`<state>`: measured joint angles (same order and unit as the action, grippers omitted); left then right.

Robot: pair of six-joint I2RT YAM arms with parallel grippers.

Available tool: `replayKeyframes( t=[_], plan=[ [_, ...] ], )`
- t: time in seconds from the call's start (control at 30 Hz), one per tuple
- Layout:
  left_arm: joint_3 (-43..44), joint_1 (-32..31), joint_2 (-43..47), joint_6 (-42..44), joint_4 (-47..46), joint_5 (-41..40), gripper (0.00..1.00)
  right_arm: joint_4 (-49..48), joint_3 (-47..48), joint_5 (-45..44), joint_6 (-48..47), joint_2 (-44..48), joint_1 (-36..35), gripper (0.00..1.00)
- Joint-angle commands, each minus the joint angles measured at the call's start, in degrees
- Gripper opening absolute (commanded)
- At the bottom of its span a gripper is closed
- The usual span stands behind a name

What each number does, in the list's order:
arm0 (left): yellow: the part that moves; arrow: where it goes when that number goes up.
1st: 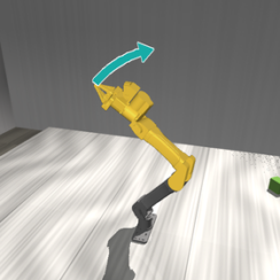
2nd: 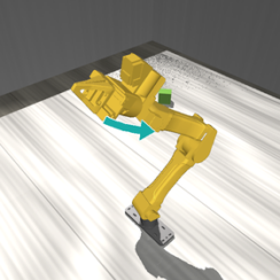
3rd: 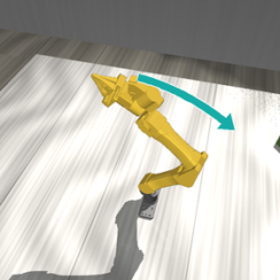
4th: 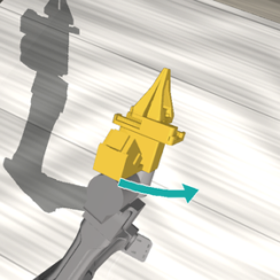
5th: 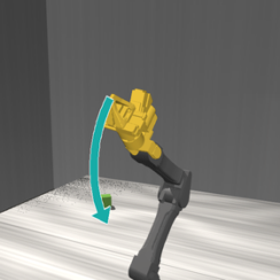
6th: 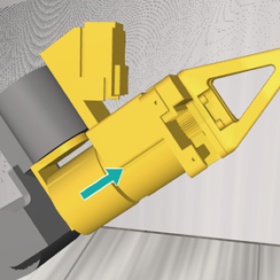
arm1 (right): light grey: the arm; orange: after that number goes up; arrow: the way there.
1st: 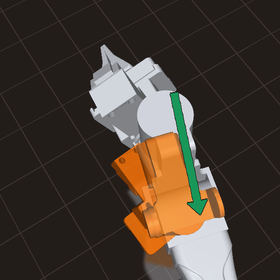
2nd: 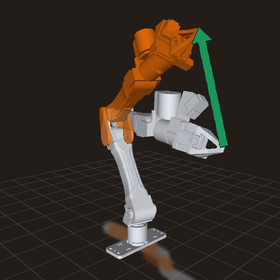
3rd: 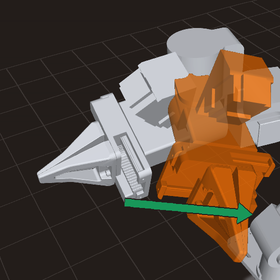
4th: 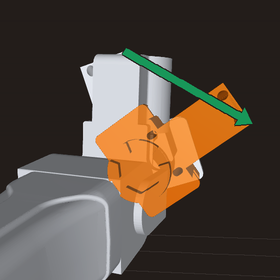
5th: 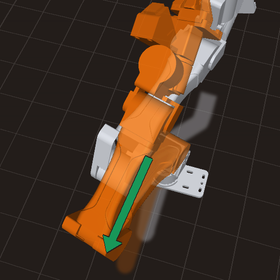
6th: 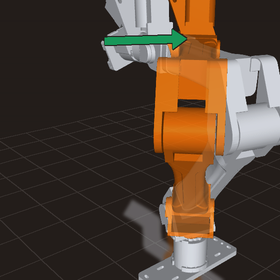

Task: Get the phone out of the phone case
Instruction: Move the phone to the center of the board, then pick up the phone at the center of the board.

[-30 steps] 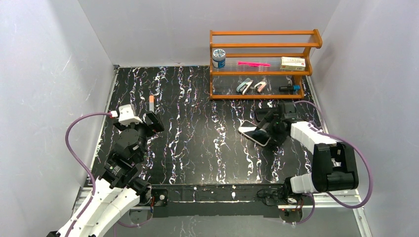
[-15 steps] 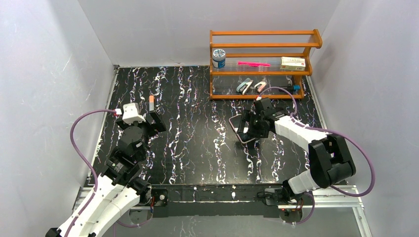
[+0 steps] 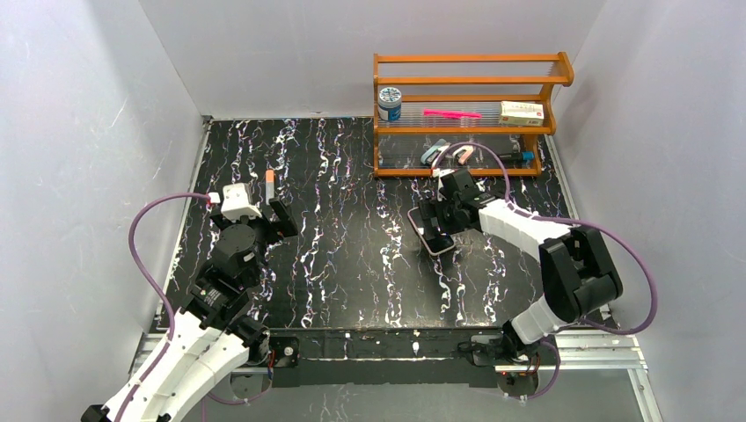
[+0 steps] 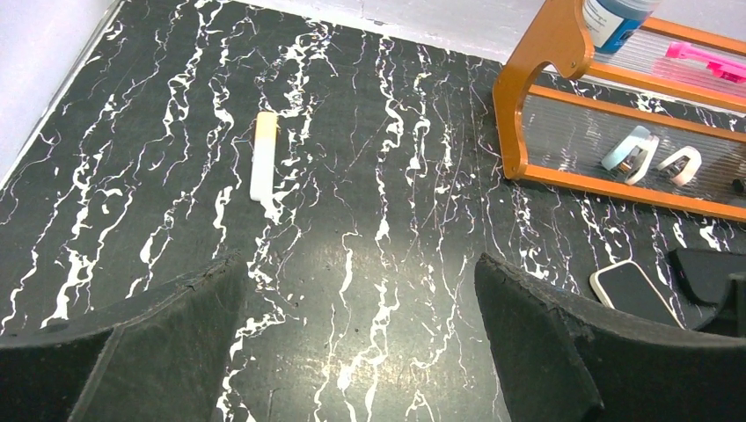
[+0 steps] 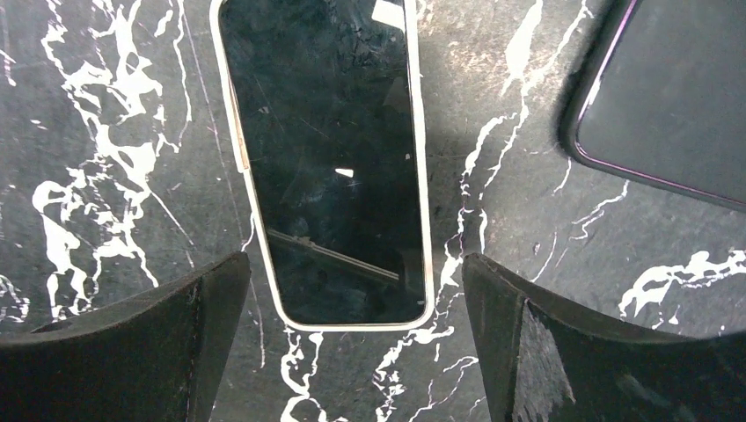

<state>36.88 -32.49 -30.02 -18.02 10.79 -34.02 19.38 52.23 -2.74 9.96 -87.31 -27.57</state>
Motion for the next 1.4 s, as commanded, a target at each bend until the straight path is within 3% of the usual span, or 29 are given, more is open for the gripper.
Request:
replayKeyframes(
  t=[0.0, 0.3, 0.87, 1.0, 1.23, 1.37],
  plan=[
    [1.0, -0.3, 0.0, 0.1, 0.2, 1.1, 0.98, -2.2, 2.3, 1.8, -6.1, -1.9, -0.4, 0.99],
    [1.7, -0.3, -2.3, -0.2, -0.2, 5.6, 0.98, -1.0, 3.1, 6.4, -8.5, -4.8, -1.4, 0.99],
    [5.8, -0.1, -12.5, -3.5, 2.6, 16.3, 0.98, 5.1, 7.5, -4.8, -4.1, -12.9, -6.6, 0.98],
    [7.3, -0.1, -15.0, -5.7, 3.9, 17.7, 0.98, 7.0, 9.1, -5.5, -2.2, -14.8, -6.9, 0.87],
    [8.0, -0.1, -18.7, -9.0, 3.7, 20.9, 0.98, 5.1, 9.4, -4.8, 2.3, -13.9, -9.8, 0.48],
    [8.1, -0.1, -21.3, -10.9, 2.6, 24.1, 0.98, -0.1, 7.6, 1.2, 5.5, -10.9, -11.1, 0.3]
  ],
)
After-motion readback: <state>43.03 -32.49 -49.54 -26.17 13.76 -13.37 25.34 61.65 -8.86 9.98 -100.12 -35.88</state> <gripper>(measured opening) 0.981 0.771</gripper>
